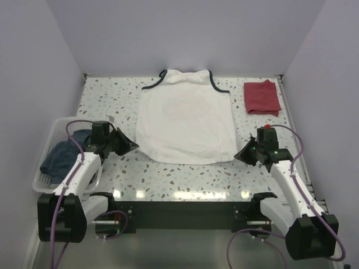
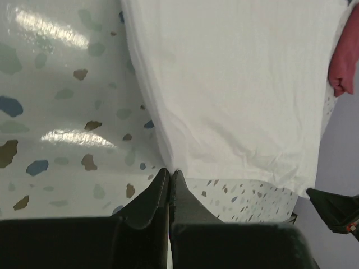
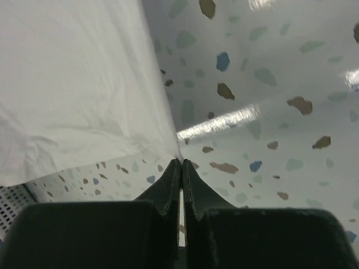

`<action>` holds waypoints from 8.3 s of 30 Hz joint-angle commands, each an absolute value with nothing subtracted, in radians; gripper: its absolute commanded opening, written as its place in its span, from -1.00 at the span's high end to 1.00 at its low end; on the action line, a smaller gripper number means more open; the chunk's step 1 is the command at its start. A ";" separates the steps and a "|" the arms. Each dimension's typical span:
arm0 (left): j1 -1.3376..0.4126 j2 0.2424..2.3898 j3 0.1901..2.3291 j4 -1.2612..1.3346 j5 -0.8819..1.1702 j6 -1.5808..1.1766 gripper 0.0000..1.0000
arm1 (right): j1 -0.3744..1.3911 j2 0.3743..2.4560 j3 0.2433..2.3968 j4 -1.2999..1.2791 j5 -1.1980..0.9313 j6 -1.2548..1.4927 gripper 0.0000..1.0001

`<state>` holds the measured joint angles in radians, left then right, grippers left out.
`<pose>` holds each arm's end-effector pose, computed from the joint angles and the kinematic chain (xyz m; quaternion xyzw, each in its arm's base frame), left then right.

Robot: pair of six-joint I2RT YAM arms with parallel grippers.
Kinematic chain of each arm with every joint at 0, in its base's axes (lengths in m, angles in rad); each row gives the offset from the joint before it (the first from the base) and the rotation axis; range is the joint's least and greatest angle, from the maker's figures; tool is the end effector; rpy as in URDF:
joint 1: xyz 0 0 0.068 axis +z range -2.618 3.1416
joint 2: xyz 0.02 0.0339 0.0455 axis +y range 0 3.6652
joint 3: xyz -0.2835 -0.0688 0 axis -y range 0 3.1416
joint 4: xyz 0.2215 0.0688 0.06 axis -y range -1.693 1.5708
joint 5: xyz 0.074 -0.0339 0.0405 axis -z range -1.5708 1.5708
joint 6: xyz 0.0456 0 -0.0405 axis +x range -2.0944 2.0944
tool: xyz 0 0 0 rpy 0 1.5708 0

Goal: Fold and stack the tank tops
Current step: Flatten the tank top out, then fold the tank top

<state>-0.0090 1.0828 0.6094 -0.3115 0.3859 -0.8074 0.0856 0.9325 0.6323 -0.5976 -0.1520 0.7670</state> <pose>0.1937 -0.0189 0.2342 -0.2847 0.8639 -0.3118 0.2746 0.1535 0.0201 0.2399 0.2909 0.8955 0.2014 0.2701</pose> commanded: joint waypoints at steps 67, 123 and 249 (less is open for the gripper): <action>0.077 1.707 1.775 -0.534 0.201 -0.540 -0.21 | 1.312 2.368 2.056 -0.695 0.387 0.804 0.37; -0.147 1.940 1.244 -0.184 0.140 -0.684 -0.04 | 1.322 1.700 1.158 -0.448 0.061 0.713 1.00; -0.250 2.192 1.638 -0.394 -0.152 -0.629 0.47 | 1.278 1.902 1.272 -0.477 0.137 0.641 0.53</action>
